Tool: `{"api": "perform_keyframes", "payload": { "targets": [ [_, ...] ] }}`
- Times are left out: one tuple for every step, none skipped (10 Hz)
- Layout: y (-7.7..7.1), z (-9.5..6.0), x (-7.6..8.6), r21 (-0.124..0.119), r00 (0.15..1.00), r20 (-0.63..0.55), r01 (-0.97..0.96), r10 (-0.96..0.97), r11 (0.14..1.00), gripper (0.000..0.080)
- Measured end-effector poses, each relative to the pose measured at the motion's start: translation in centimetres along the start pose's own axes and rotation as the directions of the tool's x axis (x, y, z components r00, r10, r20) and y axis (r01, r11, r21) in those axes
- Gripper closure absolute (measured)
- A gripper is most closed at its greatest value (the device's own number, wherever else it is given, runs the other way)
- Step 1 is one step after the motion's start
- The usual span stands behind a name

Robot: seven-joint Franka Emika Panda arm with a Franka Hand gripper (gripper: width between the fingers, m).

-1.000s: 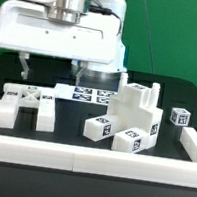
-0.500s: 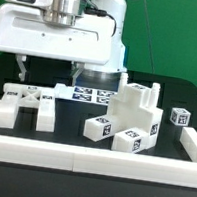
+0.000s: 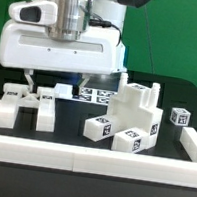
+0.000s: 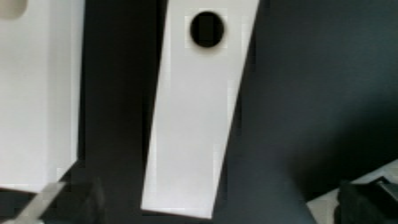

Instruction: Assemble chair

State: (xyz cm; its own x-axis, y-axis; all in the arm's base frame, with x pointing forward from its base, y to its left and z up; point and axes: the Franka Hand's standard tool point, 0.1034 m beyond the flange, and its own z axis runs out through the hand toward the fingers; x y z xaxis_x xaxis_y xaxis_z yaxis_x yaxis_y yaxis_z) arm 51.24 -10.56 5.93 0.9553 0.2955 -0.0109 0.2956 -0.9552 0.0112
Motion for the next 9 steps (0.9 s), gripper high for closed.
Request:
{"api": "perform_keyframes", "payload": {
  "targets": [
    [0.0,0.0,0.0,0.000,1.000,0.000,-0.005,0.005,1.000,0.0151],
    [0.0,0.0,0.0,0.000,1.000,0.000,-0.005,0.005,1.000,0.0151],
    [0.0,0.0,0.0,0.000,1.000,0.000,-0.005,0.005,1.000,0.0151],
    [0.0,0.0,0.0,0.000,1.000,0.000,-0.005,0.005,1.000,0.0151],
    [0.0,0.1,-0.1,0.000,1.000,0.001,-0.005,0.005,1.000,0.0151],
    [0.0,0.4,-0.5,0.011,1.000,0.017,-0.011,0.011,1.000,0.0151],
    [0.0,0.9,-0.6,0.012,1.000,0.025,-0.012,0.011,1.000,0.0151],
    [0.0,1.4,-0.7,0.011,0.999,0.032,-0.010,0.010,1.000,0.0151],
    [0.1,1.8,-0.8,0.010,0.999,0.039,-0.011,0.010,1.000,0.0151]
  ]
}}
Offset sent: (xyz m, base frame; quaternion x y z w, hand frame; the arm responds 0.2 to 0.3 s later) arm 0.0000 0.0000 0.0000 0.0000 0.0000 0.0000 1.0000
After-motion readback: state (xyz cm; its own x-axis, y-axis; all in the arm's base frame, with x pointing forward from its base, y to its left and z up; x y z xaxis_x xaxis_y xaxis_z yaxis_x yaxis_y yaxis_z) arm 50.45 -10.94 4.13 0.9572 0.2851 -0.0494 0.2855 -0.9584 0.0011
